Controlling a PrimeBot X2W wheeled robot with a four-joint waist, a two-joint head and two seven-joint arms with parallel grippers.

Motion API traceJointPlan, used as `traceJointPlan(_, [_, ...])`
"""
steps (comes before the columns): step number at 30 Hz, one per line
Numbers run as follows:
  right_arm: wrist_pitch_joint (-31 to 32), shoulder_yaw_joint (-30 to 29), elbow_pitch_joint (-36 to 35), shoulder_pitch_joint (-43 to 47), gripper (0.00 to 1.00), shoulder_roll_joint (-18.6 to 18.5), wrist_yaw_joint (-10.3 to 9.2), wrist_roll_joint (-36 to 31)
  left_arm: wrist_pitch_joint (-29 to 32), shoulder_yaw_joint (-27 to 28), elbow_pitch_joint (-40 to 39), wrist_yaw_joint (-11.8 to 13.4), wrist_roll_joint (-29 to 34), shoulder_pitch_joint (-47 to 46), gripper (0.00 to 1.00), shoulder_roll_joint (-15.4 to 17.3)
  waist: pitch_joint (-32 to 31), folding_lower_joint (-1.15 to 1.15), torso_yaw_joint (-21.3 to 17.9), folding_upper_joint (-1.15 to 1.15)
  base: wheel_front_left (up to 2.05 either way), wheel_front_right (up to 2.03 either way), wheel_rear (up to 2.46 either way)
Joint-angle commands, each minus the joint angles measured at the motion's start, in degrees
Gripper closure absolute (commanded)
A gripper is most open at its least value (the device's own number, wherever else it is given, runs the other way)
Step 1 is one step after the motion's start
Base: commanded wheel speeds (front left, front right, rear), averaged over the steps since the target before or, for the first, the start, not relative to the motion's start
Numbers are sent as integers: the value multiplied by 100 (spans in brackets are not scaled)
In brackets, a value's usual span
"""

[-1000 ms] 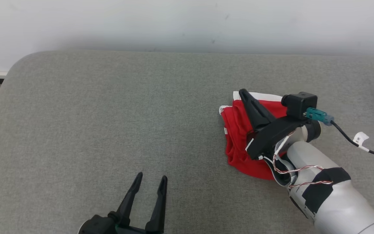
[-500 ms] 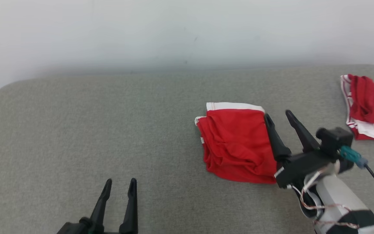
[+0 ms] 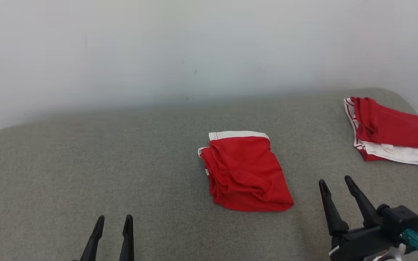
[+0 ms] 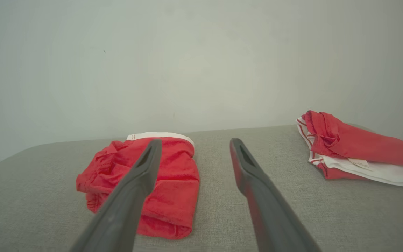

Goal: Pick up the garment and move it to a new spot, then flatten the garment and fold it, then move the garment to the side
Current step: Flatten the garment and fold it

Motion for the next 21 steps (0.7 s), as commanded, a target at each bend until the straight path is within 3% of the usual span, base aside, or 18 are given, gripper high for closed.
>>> traceJointPlan(1, [-23, -45, -130, 185, 0, 7, -1, -76, -19, 86, 38, -67, 42, 128, 0, -1, -123, 1, -64, 0, 0, 0, 0])
traceJointPlan(8, [-23, -388, -602, 985, 0, 81, -1, -282, -19, 292, 41, -251, 324, 442, 0, -49, -372, 1, -66, 0, 0, 0, 0])
traceJointPlan(21, [-24, -476, -839, 1445, 0, 221, -1, -466, -19, 385, 22, -160, 669, 763, 0, -54, -518, 1, 0, 0, 0, 0, 0])
